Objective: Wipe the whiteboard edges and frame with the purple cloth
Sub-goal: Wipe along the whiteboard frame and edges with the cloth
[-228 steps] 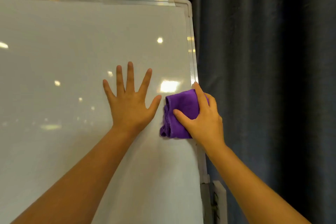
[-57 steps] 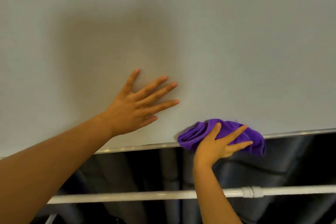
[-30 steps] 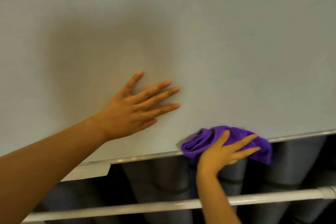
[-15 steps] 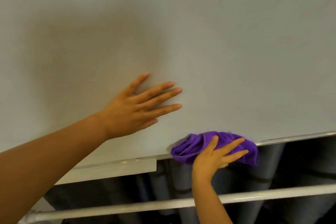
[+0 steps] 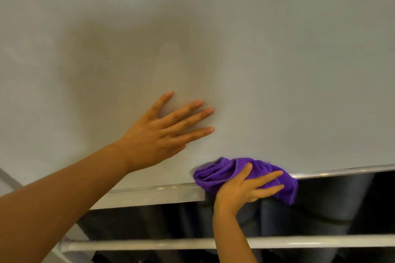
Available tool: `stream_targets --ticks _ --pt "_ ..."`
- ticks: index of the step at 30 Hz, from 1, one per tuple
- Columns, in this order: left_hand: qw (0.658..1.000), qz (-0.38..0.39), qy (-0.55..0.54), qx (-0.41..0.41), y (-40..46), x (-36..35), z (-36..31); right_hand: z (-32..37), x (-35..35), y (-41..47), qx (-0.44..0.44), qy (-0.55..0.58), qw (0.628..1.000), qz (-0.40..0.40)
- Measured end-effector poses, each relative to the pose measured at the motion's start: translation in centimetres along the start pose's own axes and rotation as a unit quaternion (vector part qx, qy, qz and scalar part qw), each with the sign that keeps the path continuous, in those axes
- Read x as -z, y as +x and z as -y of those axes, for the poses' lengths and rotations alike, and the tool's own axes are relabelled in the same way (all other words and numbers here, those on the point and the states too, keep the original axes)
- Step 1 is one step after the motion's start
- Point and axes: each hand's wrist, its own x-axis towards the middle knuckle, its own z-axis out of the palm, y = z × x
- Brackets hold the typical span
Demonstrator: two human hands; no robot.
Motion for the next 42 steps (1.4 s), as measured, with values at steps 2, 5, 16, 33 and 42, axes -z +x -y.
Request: stream_targets --ticks 2,5,16,33,42 --pt "1.0 0.005 -0.009 0.003 -1.0 -0.2 0.1 -0.3 -0.8 -1.7 -0.003 -0.015 1.0 0.018" --pt "1.0 0.001 -0.009 -0.003 -2.1 -0.8 0.4 -0.2 -1.5 -4.0 -0.003 -0.054 0.998 0.032" --pt "0.999 0.007 0.003 -0.039 -8.8 -1.7 4.1 2.8 -2.4 -6.7 -0.009 -0.194 0.981 0.0" --pt "1.0 0.005 0.01 -0.02 -21.8 -2.5 11.6 1.3 -8.7 -16.8 0.038 -0.123 0.991 -0.046" --pt "1.0 -0.009 0.021 -0.015 -25.5 -3.0 13.5 0.3 -14.1 -26.5 0.035 -0.085 0.996 -0.012"
